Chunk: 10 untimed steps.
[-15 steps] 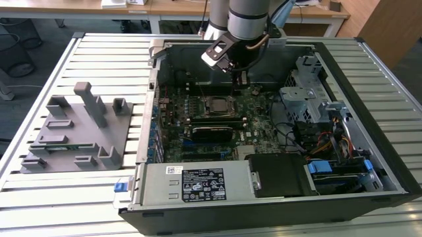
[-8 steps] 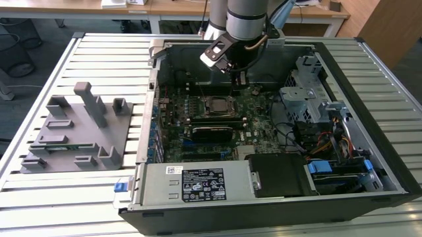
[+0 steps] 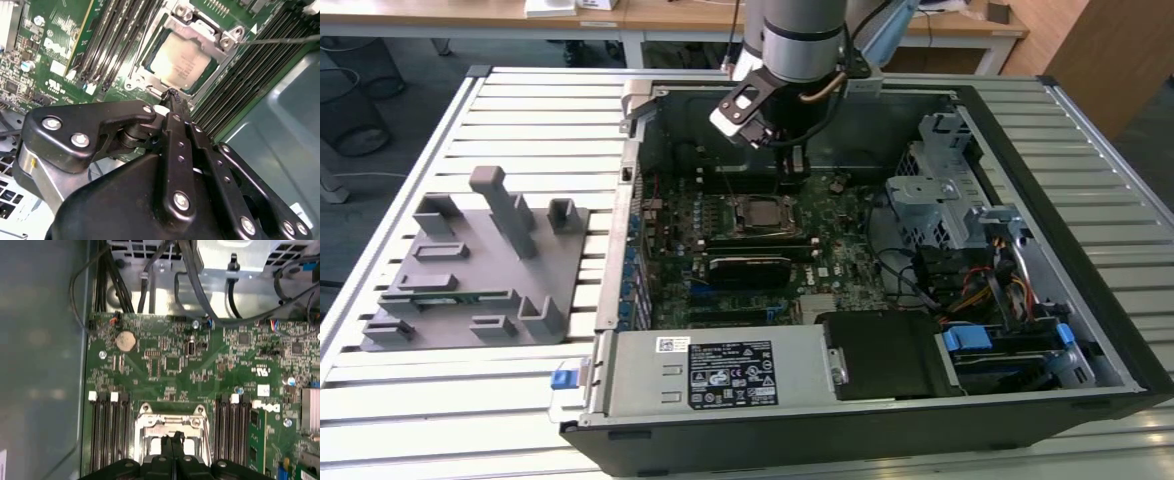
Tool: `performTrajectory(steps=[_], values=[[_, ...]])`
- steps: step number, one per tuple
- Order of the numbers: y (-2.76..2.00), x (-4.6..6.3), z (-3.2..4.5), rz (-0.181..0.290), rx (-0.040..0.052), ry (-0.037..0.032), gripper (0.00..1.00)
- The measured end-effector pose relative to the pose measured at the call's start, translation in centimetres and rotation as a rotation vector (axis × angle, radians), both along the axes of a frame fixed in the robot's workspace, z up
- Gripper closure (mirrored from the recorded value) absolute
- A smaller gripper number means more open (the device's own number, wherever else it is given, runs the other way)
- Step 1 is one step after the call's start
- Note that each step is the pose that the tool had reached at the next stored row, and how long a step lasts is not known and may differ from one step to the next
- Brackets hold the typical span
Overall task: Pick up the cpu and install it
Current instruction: 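Close the cpu cover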
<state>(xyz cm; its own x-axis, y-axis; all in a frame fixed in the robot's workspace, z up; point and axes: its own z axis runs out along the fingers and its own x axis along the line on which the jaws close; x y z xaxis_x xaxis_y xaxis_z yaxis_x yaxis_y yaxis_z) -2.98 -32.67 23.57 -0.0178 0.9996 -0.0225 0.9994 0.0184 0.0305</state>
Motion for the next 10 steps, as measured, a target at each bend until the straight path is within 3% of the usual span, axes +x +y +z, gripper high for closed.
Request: performTrajectory(steps=[6,10], values=[[0.0,-0.3,-0.01,0.0,0.0,0.0,0.89],[0.0,-1.1,-0.04,0.0,0.0001,0.0,0.89]])
